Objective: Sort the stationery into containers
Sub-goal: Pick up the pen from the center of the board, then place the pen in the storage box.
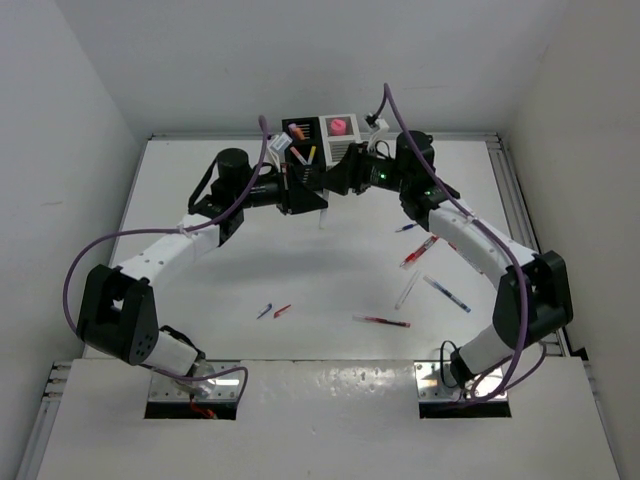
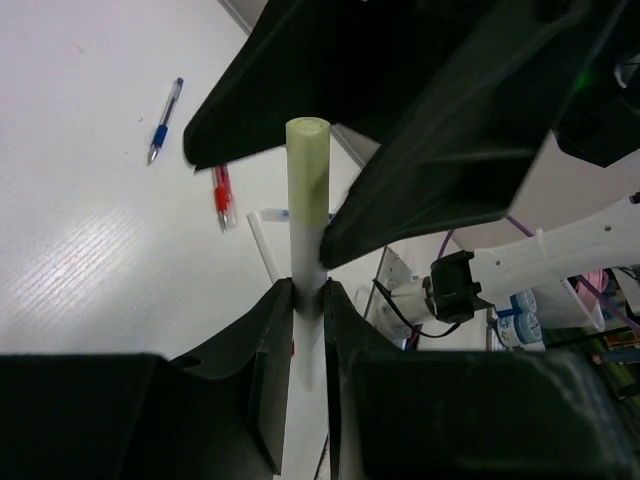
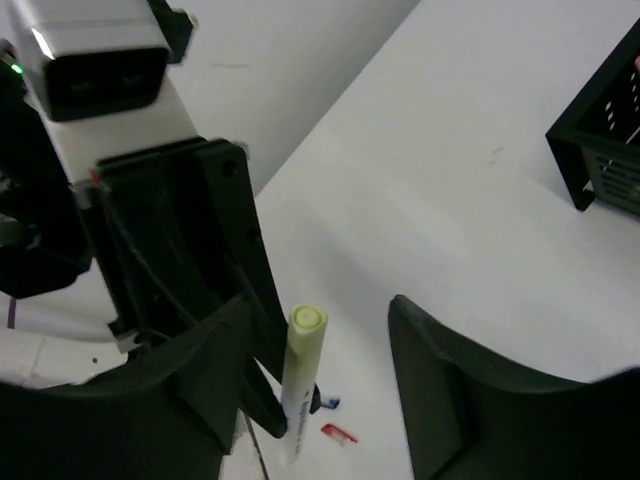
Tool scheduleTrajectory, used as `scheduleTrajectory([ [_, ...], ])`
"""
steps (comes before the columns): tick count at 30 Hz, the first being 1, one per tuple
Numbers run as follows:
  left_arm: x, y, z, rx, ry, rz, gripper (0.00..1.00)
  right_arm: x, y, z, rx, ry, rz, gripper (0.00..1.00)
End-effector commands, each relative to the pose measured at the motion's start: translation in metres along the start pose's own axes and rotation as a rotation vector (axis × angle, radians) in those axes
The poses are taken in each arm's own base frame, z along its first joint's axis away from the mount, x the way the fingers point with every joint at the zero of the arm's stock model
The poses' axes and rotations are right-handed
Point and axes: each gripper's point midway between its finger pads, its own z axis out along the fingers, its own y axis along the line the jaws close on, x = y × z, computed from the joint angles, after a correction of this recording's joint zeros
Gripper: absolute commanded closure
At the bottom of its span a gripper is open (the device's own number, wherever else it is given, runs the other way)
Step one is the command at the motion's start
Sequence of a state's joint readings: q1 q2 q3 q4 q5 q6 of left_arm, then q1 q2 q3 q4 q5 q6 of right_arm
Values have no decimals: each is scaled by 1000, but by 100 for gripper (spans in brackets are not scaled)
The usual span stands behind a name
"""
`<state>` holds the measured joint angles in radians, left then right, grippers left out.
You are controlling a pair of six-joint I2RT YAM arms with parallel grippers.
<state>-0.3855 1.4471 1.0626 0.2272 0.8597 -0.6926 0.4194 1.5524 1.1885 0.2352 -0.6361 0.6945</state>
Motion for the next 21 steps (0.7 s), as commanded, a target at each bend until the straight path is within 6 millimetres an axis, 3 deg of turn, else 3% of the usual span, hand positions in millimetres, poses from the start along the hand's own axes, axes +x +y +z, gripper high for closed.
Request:
scheduleTrajectory([
  [1,-10,-19,-4,56,-25,52,100,-5,9,6,-17,6,-27,47],
  [2,-11,-18,-4,54,-28,53,100,-4,9,7,-21,12,-31,63],
  [4,-11,-16,-5,50,-28,58,100,-6,9,8,-26,6,-38,79],
  [5,-12,-15,-5,43,-32,60,93,-10,9,10,-30,-3,-44,92],
  [6,-10,-9,-6,21,-22,47,80,-14,8,11,-26,-11,-49,97],
  [7,-13,0,-10,-10,-30,54,43,-19,6,12,-23,-21,-53,100],
  [8,-15,20,-18,-93,-36,8,23,-29,2,17,-14,-41,-63,100],
  [9,-12,25,-19,-118,-33,-5,14,-37,-2,19,-4,-57,-77,100],
  [10,-22,44,-32,-179,-67,-7,0,-45,-7,22,12,-71,-99,100],
  [11,-28,56,-40,-215,-83,-8,0,-62,-6,26,24,-101,-131,100],
  [13,-44,85,-67,-318,-130,-10,0,-74,-29,39,105,-139,-171,100],
  [14,-50,94,-76,-353,-148,-15,0,-92,-25,44,108,-183,-209,100],
  [15,-60,105,-90,-398,-176,-16,0,-94,-44,56,155,-197,-219,100],
  [17,-58,121,-102,-475,-165,-22,0,-119,-43,68,170,-267,-312,100],
  [18,-65,123,-108,-498,-175,4,0,-124,-50,74,195,-292,-344,100],
  [19,-67,125,-112,-515,-173,29,0,-123,-71,84,253,-314,-360,100],
  [21,-69,129,-121,-553,-190,53,0,-139,-71,96,263,-390,-474,100],
])
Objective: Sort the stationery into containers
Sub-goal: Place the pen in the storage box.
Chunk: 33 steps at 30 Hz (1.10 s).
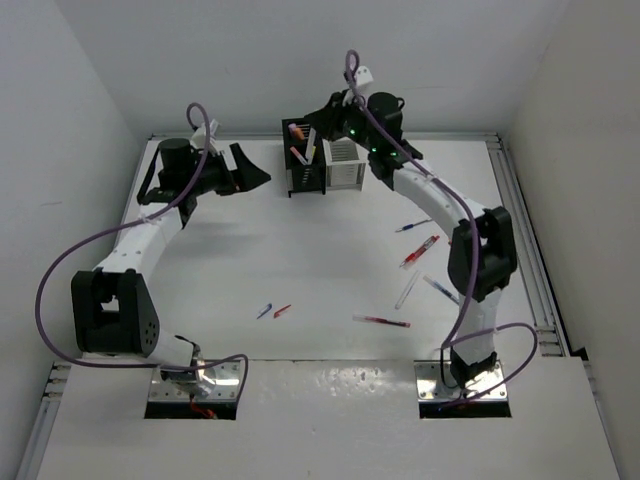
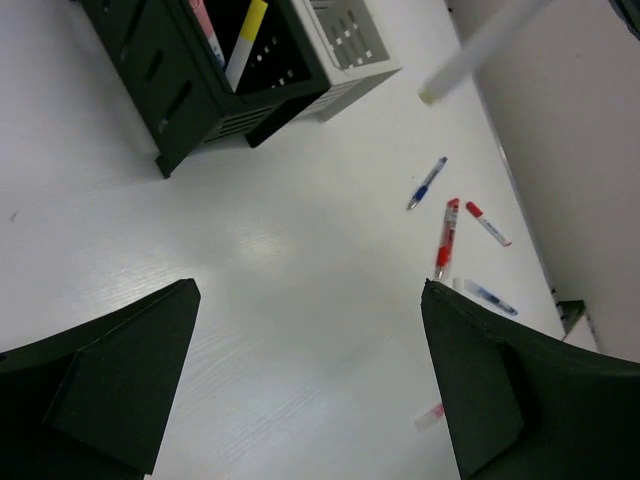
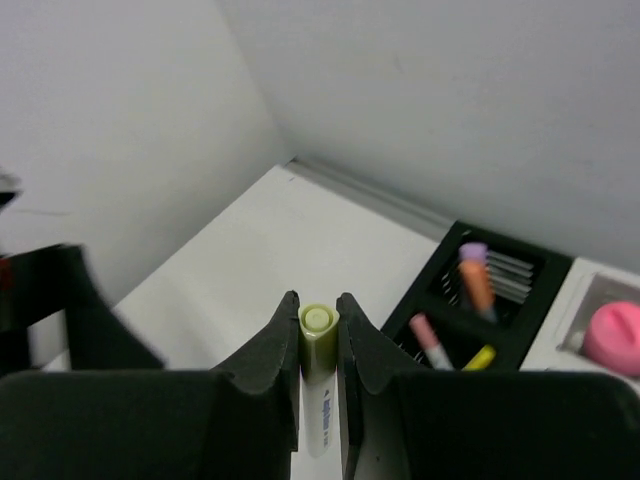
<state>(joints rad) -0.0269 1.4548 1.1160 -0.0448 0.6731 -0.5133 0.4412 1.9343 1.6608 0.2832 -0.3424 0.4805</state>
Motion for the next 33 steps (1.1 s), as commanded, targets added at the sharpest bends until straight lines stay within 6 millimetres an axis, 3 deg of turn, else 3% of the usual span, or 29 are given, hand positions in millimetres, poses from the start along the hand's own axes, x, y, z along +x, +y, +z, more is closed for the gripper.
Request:
scheduleTrajectory([
  [1,-16,0,-10,-48,-42,119,0,-20,-23,33,105,-173,-229,100],
  [2,-14,2,-12,-53,-42,124,0,-29,-18,40,94,-223,-269,100],
  [7,-4,15,-17,-79,-22,114,0,-13,-43,70,151,-270,-343,100],
  [8,-5,25,-21,-100,-29,102,0,0,-53,74,175,-258,-335,100],
  [15,-3,35,-26,-113,-31,95,0,28,-79,80,237,-256,-368,100],
  [16,-1,34,-25,-104,-25,92,0,43,-81,79,240,-226,-363,93],
  [17,1,34,-24,-99,-19,93,0,45,-81,77,241,-218,-361,82],
  [18,3,32,-22,-89,-9,109,0,40,-76,72,231,-221,-363,59],
  [20,11,28,-17,-88,29,134,0,41,-75,63,224,-194,-353,44],
  [21,19,22,-11,-87,59,191,0,23,-65,55,211,-212,-337,40],
  [22,24,28,-9,-143,78,208,0,28,-72,47,227,-172,-310,39],
  [23,33,18,-3,-132,103,258,0,21,-71,40,232,-164,-290,39],
  [24,37,19,-1,-156,107,283,0,-5,-57,27,208,-186,-270,42],
  [26,51,5,5,-136,135,331,0,-3,-66,3,222,-98,-237,47],
  [27,56,1,7,-128,145,369,0,-8,-72,-22,238,-41,-229,49],
  [28,61,-6,8,-106,163,391,1,-6,-66,-34,186,8,-237,53],
  [30,84,-37,12,76,239,483,4,1,-70,-64,159,119,-277,57],
  [31,96,-43,11,149,286,538,7,8,-71,-97,141,213,-248,60],
  [33,121,-66,14,270,351,609,16,20,-77,-131,133,310,-269,61],
])
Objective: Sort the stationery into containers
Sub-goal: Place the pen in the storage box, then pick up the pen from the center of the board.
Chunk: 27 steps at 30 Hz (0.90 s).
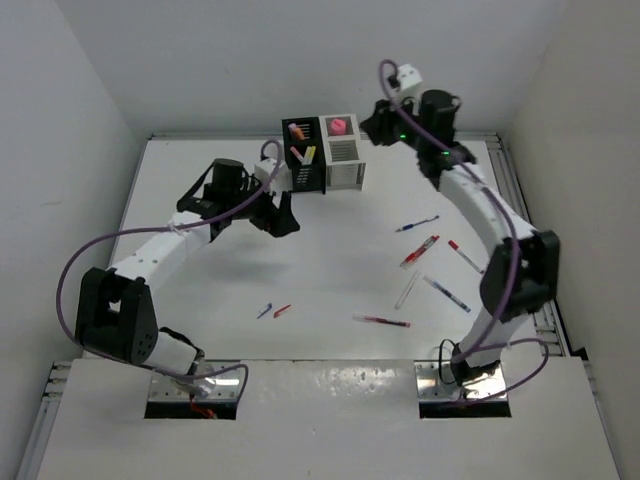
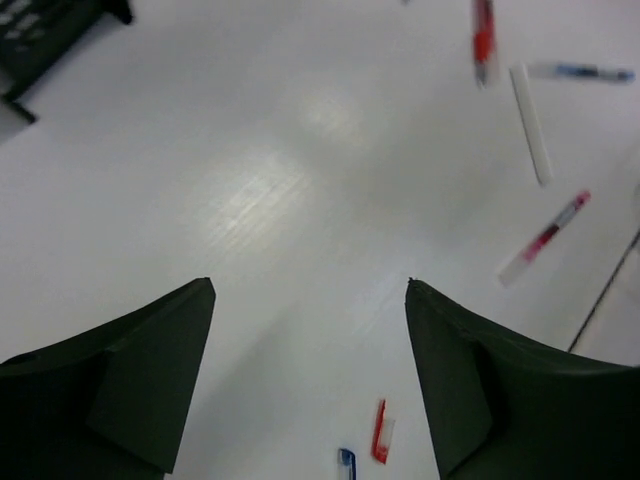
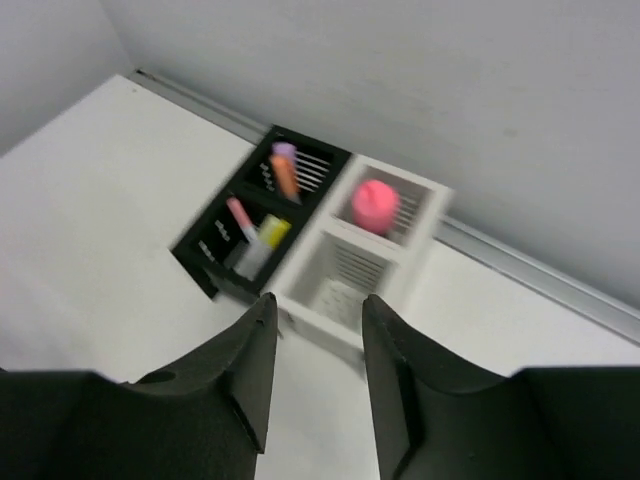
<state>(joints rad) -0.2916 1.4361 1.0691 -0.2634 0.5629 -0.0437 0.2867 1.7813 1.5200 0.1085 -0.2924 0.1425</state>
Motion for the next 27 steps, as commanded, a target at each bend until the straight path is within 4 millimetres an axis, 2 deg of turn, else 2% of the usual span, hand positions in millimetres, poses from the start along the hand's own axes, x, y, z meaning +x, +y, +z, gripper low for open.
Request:
scheduleTrajectory([
  [1,13,-44,8,199,72,221,18,44,-3,-85,-86,259,-15,62],
  [2,23,-66,17,250,108,290,23,49,-6,-101,-78,291,-15,65],
  [3,34,-67,26,240,160,308,25,81,-17,-125,-56,385,6,67],
  [4,38,-72,30,238,190,321,26,91,-23,-140,-35,412,3,69],
  [5,45,-84,37,263,215,342,27,89,-26,-160,1,415,-28,72],
  [6,51,-85,42,264,238,335,28,120,-32,-181,19,500,-27,73],
  [7,53,-90,47,282,248,316,28,140,-36,-206,46,569,-37,75],
  [8,52,-91,47,281,243,311,28,136,-36,-208,56,561,-46,77],
  [9,52,-92,50,288,245,296,29,156,-38,-228,68,633,1,79],
  [11,45,-90,53,281,231,264,28,169,-31,-242,66,695,58,84],
  [12,40,-87,54,263,215,262,26,181,-17,-253,62,753,156,83],
  [13,37,-83,54,237,209,223,21,187,-9,-256,62,768,211,81],
  [14,32,-72,54,159,199,212,18,198,2,-260,106,779,312,75],
  [15,28,-65,55,110,183,199,17,202,6,-261,122,769,343,73],
  [16,22,-54,51,47,168,183,15,212,22,-260,128,770,399,72],
  [17,19,-48,49,18,158,175,15,218,25,-261,145,777,418,71],
  [21,11,-24,34,-68,113,127,12,247,30,-266,252,866,497,71],
  [27,9,-8,20,-123,83,69,11,279,31,-263,420,977,641,65],
])
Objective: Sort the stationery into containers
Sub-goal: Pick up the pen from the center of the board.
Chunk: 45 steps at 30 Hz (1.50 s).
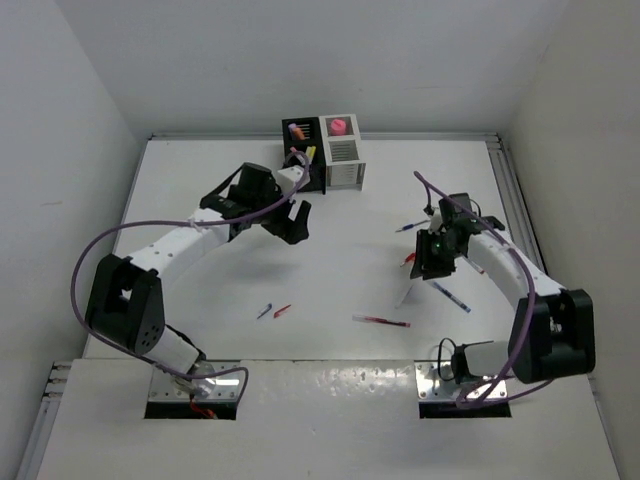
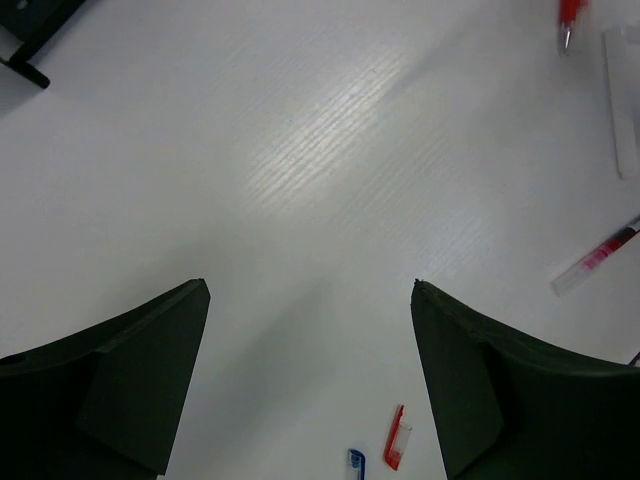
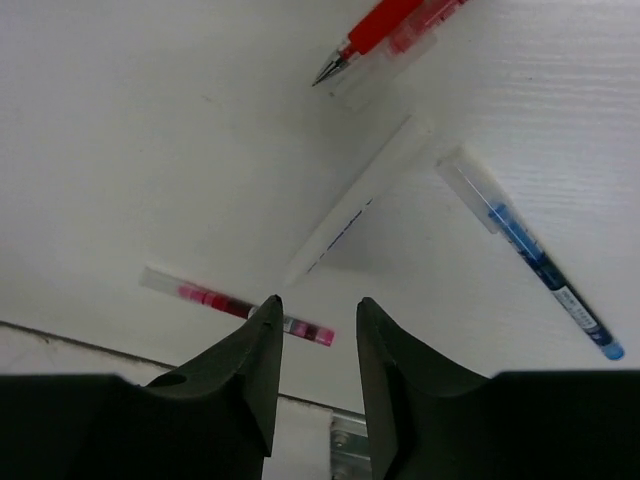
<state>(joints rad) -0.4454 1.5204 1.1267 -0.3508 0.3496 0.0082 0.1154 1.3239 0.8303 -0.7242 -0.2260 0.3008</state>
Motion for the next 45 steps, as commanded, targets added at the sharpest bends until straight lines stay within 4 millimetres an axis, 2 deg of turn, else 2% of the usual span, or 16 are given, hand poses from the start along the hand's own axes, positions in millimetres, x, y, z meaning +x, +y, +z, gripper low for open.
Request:
scheduleTrajectory([
  [1,-13,8,-13,-46,-64,-31,12,-10,-4,13,85,-7,148,65],
  [8,-7,21,-19,-72,-72,-63,11,-20,-5,29,117,62,202,63],
  [19,5,38,-21,-85,-66,-106,12,2,-13,56,154,194,270,67],
  [24,6,44,-22,-89,-69,-129,12,-1,-13,67,144,210,268,68],
  [28,10,49,-20,-91,-49,-148,12,3,-16,76,152,242,269,75],
  [32,13,55,-20,-81,-32,-172,12,11,-16,78,140,258,266,86],
  [37,6,56,-25,-65,-63,-186,12,23,-14,67,118,259,226,100],
  [40,-2,55,-30,-54,-91,-188,12,11,4,48,41,194,180,100],
  [42,-6,54,-32,-47,-109,-194,12,-7,24,31,-32,118,121,100],
  [44,-12,53,-36,-41,-135,-192,12,-43,44,13,-92,-23,59,100],
  [45,-14,51,-39,-36,-147,-195,12,-63,63,2,-138,-88,0,100],
])
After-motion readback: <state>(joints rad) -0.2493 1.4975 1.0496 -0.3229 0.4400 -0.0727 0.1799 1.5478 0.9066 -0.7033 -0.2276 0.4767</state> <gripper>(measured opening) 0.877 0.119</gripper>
